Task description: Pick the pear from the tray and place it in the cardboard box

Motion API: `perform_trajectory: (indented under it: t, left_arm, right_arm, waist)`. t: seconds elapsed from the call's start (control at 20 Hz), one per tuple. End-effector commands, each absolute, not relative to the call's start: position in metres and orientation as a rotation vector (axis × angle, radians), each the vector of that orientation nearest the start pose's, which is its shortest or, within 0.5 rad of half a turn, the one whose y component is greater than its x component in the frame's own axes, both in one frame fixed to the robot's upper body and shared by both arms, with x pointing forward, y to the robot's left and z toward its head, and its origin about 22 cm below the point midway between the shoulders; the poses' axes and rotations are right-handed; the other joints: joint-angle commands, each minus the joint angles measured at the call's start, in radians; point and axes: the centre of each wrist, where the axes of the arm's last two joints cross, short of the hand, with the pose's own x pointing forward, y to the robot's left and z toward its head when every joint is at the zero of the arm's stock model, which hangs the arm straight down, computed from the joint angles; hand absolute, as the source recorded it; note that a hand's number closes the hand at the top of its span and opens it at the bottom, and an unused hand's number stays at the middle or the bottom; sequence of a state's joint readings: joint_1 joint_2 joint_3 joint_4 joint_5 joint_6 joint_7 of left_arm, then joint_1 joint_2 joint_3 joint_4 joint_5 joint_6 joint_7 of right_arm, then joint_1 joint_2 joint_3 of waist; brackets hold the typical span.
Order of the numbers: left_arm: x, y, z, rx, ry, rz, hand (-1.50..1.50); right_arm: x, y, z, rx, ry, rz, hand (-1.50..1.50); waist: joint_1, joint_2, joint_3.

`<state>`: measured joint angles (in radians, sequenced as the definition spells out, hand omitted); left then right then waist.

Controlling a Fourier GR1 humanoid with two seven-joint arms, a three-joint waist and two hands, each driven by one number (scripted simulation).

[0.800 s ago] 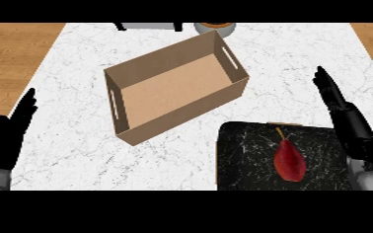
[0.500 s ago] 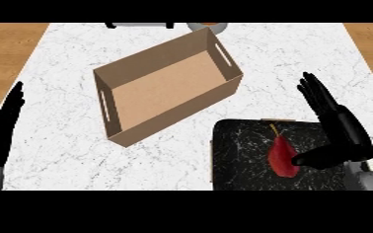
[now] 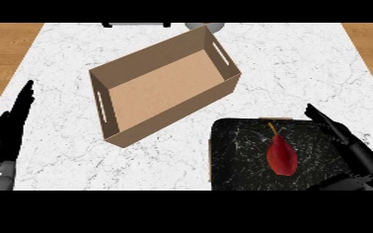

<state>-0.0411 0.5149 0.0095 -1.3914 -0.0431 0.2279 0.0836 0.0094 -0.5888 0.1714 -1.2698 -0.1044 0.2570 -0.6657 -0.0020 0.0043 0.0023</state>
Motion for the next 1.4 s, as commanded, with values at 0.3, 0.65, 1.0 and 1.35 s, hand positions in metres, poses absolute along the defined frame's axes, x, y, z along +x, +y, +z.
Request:
perform_trajectory:
  t: [0.3, 0.65, 1.0, 1.35]
  left_arm:
    - [0.258, 0.36, 0.016, 0.637, -1.375, -0.208, 0.0]
    - [0.259, 0.35, 0.022, 0.643, -1.384, -0.223, 0.0]
    - [0.264, 0.375, 0.018, 0.651, -1.36, -0.22, 0.0]
    - [0.252, 0.351, 0.013, 0.648, -1.364, -0.211, 0.0]
  right_arm:
    - [0.25, -0.427, 0.012, -0.099, -1.765, 1.039, -1.5]
    - [0.281, -0.404, 0.048, -0.101, -1.543, 1.352, -1.5]
    - [0.308, -0.347, 0.051, -0.136, -1.29, 1.567, -1.5]
    - [0.309, -0.312, 0.047, -0.176, -1.225, 1.614, -1.5]
  waist:
    - [0.011, -0.003, -0.002]
    - [0.011, -0.006, -0.003]
    - [0.008, -0.003, -0.003]
    - [0.007, -0.005, -0.002]
